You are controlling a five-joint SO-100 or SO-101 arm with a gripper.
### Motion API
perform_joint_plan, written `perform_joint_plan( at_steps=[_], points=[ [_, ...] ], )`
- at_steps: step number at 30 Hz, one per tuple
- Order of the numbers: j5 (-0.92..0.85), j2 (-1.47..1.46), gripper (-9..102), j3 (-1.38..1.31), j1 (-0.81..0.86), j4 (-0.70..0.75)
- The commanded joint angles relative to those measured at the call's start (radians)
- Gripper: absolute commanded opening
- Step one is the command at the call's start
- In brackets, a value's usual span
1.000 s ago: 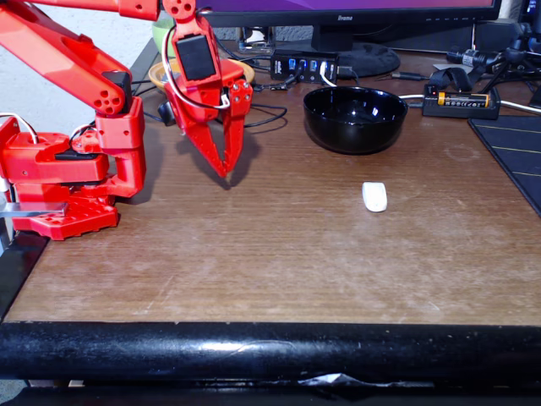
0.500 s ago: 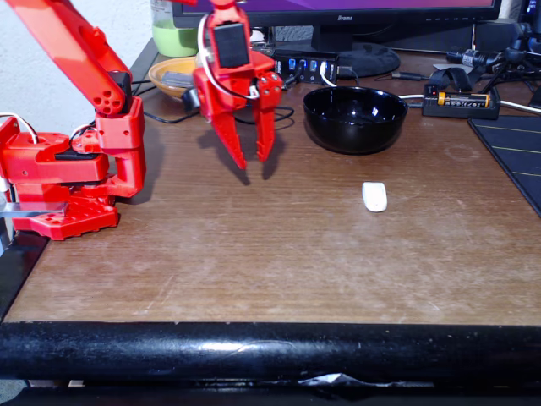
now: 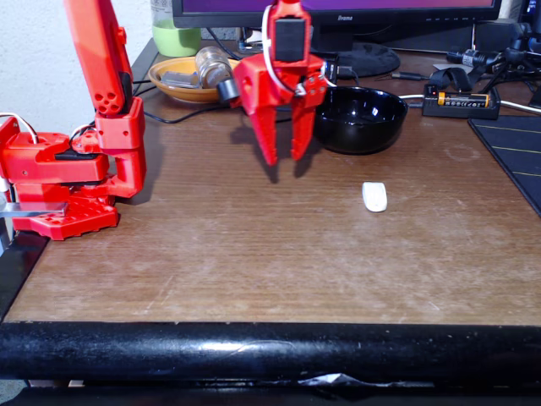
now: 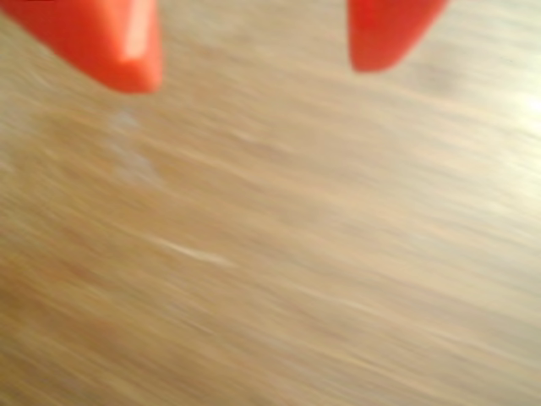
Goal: Ramasse la gomme et mets-la dans le bol.
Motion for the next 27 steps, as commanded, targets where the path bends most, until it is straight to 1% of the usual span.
perform_joint_plan(
  at_steps=[1, 6, 11, 14, 17, 19, 22, 27],
  points=[
    [0.046, -0.046, 13, -0.169, 0.002, 0.011],
    [0.089, -0.137, 13, -0.284, -0.014, -0.034],
    [0.106, -0.333, 13, -0.528, -0.017, 0.072],
    [0.101, -0.377, 13, -0.591, -0.015, 0.081],
    [0.114, -0.403, 18, -0.637, -0.017, 0.089],
    [0.126, -0.439, 19, -0.699, -0.017, 0.12],
    [0.137, -0.495, 24, -0.782, -0.011, 0.156],
    [0.127, -0.614, 25, -0.923, 0.012, 0.201]
  ],
)
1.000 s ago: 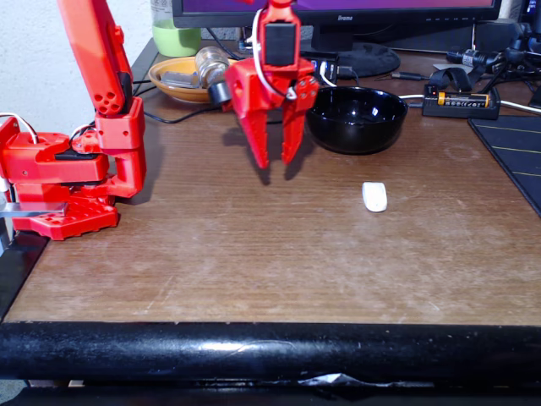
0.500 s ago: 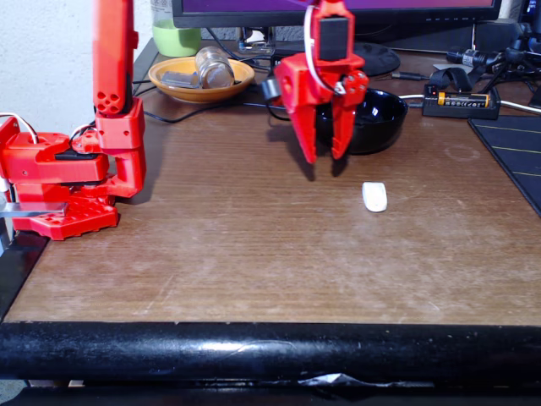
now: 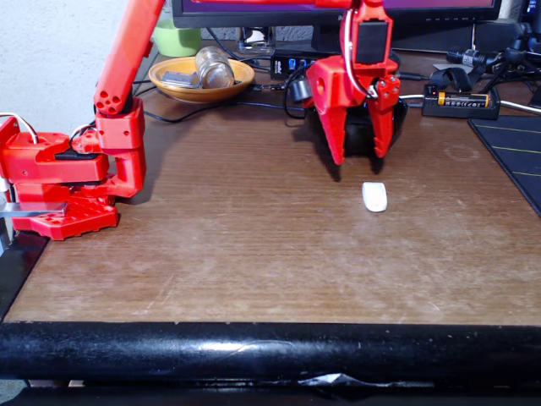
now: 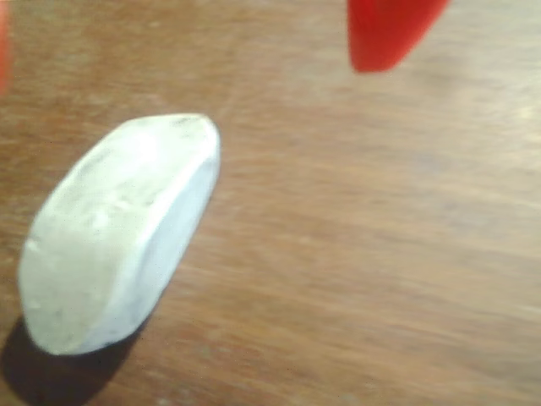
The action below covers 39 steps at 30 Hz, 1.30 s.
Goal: Ramasse la gomme et mets-la dans le bol.
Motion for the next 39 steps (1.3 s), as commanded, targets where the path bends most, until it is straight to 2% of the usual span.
perform_joint_plan(
  at_steps=[1, 7, 10, 39],
  points=[
    [0.002, -0.057, 25, -0.209, 0.029, 0.055],
    [0.002, -0.175, 24, -0.423, 0.044, 0.144],
    [-0.005, -0.29, 24, -0.644, 0.037, 0.253],
    [0.018, -0.385, 23, -0.663, 0.009, 0.252]
  ],
)
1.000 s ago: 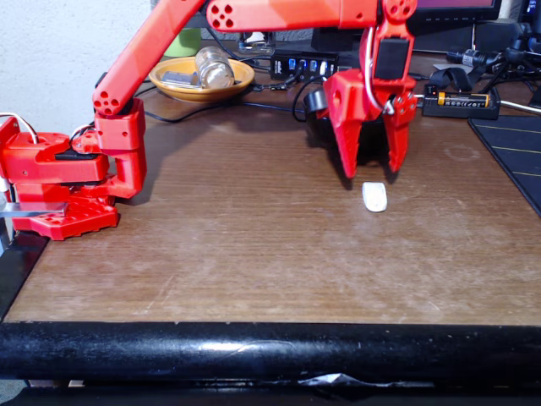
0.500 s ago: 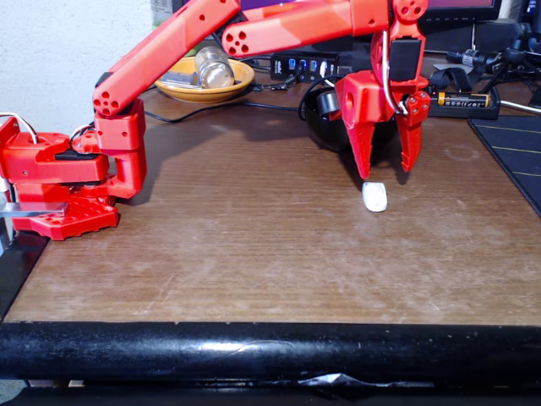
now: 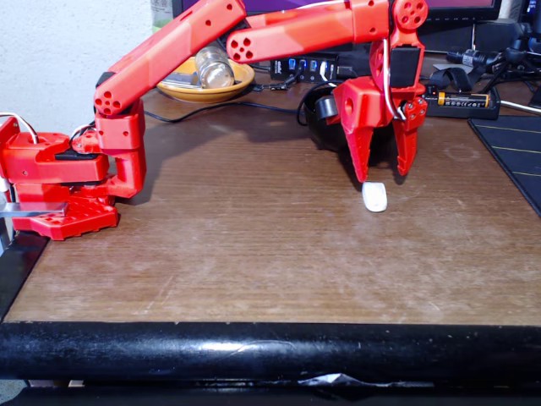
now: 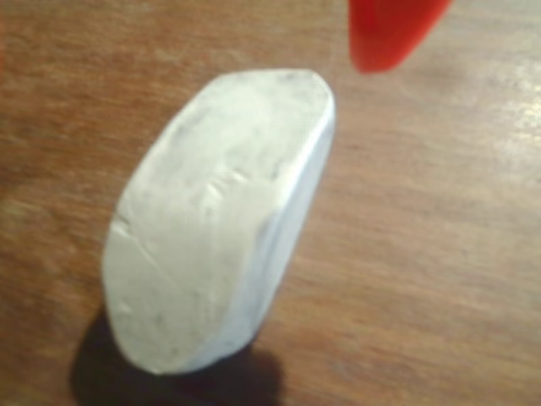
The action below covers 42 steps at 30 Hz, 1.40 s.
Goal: Ramasse la gomme et mets-la dans le bol.
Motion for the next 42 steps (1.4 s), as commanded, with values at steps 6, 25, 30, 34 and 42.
perform_joint_plan(
  at_steps=[6, 25, 30, 34, 42],
  points=[
    [0.008, 0.04, 22, -0.037, -0.002, 0.038],
    [-0.006, 0.044, 22, -0.055, 0.034, 0.038],
    [-0.018, 0.032, 22, -0.075, 0.04, 0.038],
    [-0.018, 0.078, 22, 0.028, 0.044, -0.011],
    [-0.017, 0.178, 22, 0.281, 0.054, -0.16]
  ],
)
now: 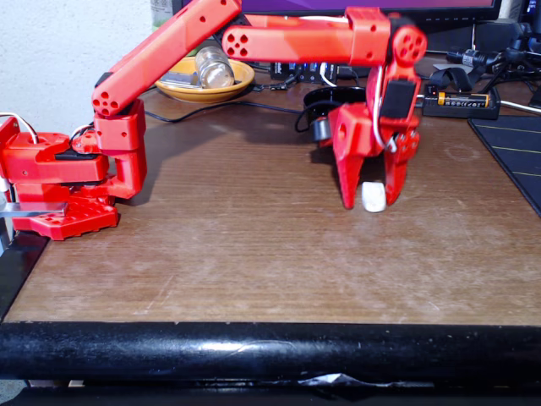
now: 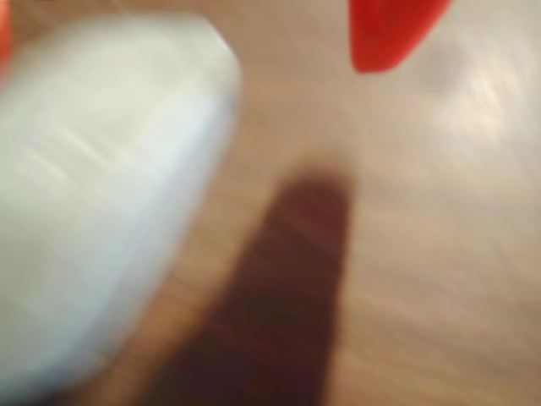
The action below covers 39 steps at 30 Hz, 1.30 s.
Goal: Ramasse la gomme et mets-la dans le bol.
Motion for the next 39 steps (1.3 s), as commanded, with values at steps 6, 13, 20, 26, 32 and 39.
perform_joint_plan(
  at_steps=[6, 13, 20, 26, 32, 39],
  points=[
    [0.0, 0.124, 22, -0.057, -0.003, 0.005],
    [0.002, 0.104, 22, -0.115, -0.018, 0.049],
    [0.005, 0.106, 22, -0.109, -0.018, 0.038],
    [0.005, 0.129, 22, -0.034, -0.014, 0.002],
    [0.005, 0.12, 22, -0.031, -0.017, -0.011],
    [0.006, 0.124, 22, -0.025, -0.034, -0.014]
  ],
)
